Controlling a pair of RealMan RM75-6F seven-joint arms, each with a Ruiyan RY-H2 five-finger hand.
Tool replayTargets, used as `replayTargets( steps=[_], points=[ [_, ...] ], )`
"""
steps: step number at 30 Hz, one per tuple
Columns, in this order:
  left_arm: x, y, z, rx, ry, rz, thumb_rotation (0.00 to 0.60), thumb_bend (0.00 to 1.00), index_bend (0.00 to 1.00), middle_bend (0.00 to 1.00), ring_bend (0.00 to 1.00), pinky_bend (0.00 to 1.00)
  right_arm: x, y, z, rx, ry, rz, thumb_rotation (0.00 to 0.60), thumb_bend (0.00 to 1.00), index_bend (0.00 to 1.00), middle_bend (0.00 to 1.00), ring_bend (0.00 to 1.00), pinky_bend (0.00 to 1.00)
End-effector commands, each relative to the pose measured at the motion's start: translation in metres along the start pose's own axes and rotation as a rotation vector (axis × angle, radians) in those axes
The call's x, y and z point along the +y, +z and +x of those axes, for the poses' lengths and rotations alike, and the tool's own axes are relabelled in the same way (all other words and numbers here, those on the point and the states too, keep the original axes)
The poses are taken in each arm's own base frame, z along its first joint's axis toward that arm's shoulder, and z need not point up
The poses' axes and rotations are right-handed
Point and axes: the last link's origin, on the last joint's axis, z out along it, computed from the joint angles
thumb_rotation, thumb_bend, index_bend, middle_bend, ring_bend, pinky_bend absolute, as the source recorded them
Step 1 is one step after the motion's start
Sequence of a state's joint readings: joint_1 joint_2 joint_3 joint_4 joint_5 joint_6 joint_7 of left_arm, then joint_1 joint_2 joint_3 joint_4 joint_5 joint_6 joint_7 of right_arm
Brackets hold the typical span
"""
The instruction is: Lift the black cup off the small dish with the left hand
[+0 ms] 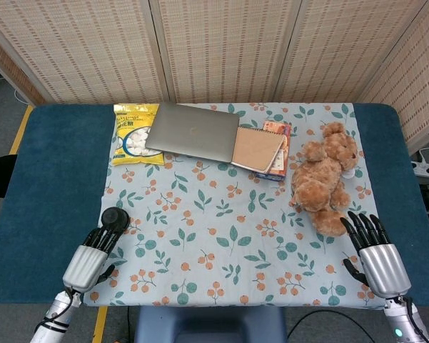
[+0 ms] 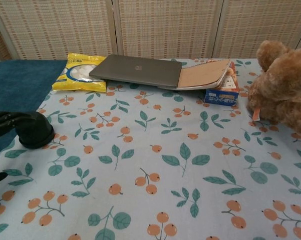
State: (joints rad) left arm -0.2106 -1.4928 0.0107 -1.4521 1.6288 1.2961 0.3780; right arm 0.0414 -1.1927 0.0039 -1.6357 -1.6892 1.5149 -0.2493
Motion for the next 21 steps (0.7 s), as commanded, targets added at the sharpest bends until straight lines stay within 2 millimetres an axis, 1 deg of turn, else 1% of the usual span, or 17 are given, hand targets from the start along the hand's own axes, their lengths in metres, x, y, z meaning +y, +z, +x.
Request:
replayTargets(
  steps=[1, 7, 10, 15, 21],
  points=[
    [0.002, 0.010, -0.004, 0.009, 0.034, -0.003, 0.600, 0.29, 0.00, 0.00, 0.00, 0.13, -0.002, -0.002, -0.001, -0.008, 0.002, 0.009, 0.600, 0.18, 0.00, 0.00, 0.00, 0.00],
    [-0.007, 0.030, -0.005, 0.047, 0.092, 0.057, 0.600, 0.29, 0.00, 0.00, 0.00, 0.13, -0.004, -0.002, -0.003, -0.018, -0.006, 0.007, 0.600, 0.18, 0.00, 0.00, 0.00, 0.00],
    [-0.010, 0.038, -0.005, 0.056, 0.063, 0.054, 0.600, 0.30, 0.00, 0.00, 0.00, 0.14, -0.004, -0.001, -0.004, -0.021, -0.012, -0.001, 0.600, 0.18, 0.00, 0.00, 0.00, 0.00],
    [-0.016, 0.046, -0.010, 0.053, 0.007, 0.056, 0.600, 0.31, 0.00, 0.00, 0.00, 0.16, -0.005, -0.001, -0.004, -0.029, -0.006, 0.010, 0.600, 0.18, 0.00, 0.00, 0.00, 0.00],
    [-0.014, 0.061, -0.019, 0.033, -0.017, 0.050, 0.600, 0.31, 0.00, 0.00, 0.00, 0.16, -0.005, -0.001, -0.005, -0.034, -0.013, 0.008, 0.600, 0.18, 0.00, 0.00, 0.00, 0.00]
  ],
)
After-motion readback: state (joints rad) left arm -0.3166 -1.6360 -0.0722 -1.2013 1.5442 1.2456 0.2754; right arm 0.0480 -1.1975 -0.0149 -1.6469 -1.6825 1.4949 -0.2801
